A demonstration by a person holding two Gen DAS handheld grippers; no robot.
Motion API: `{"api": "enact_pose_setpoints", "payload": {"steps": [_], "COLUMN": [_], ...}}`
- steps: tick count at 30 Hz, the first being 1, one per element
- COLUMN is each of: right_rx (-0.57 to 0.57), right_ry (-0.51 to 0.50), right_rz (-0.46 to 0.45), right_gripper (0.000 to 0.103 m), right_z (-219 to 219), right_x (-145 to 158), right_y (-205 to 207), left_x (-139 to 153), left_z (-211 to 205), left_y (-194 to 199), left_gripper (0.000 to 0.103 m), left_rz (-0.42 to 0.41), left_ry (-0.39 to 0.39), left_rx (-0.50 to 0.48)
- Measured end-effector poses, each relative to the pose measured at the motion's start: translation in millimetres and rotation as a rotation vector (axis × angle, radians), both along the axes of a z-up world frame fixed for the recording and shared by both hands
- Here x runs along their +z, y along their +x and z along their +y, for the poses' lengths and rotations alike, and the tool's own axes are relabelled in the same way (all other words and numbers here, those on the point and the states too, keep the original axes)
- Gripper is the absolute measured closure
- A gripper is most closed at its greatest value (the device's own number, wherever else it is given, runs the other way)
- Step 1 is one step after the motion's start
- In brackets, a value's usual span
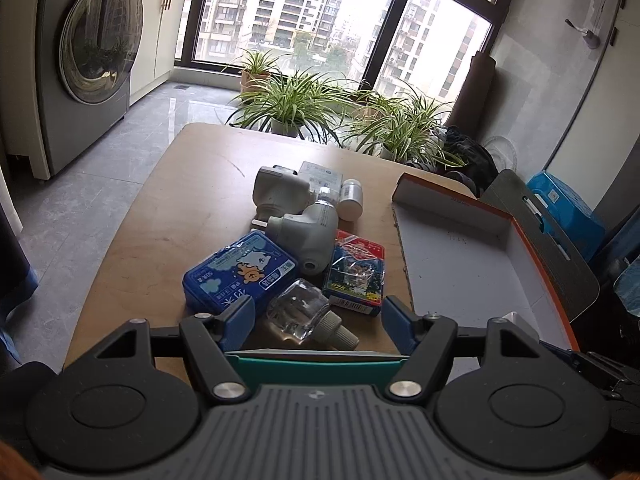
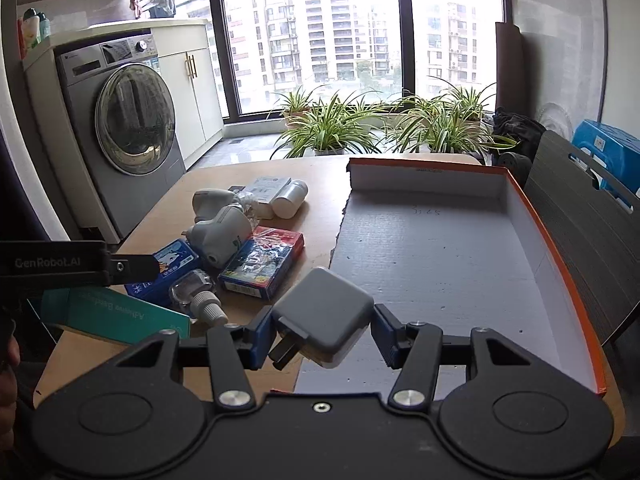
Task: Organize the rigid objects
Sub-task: 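Carry the teal box and white adapter with both tools over the cardboard tray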
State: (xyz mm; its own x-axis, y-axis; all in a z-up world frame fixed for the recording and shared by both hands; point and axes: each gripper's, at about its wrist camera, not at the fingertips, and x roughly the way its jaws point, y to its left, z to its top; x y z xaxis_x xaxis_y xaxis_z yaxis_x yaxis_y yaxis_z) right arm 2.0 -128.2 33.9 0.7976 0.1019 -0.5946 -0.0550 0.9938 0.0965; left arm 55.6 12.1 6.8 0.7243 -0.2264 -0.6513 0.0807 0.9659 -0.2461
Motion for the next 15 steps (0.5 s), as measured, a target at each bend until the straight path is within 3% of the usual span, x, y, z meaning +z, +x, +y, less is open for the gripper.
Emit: {"api": "enact_pose_setpoints", "payload": {"steps": [15], "right_rx": [-0.109], "right_ry": [0.005], "right_rz": [-0.063], "right_gripper": [0.039], "right_z": [-63], "right_x": [31], "right_y": [13], "left_x": [22], "left_z": [-86], "left_y": [34], "left_gripper": [0.031], "left_rz": [-0.049], "left_ry": [0.051], "left_rx": [-0.135]}}
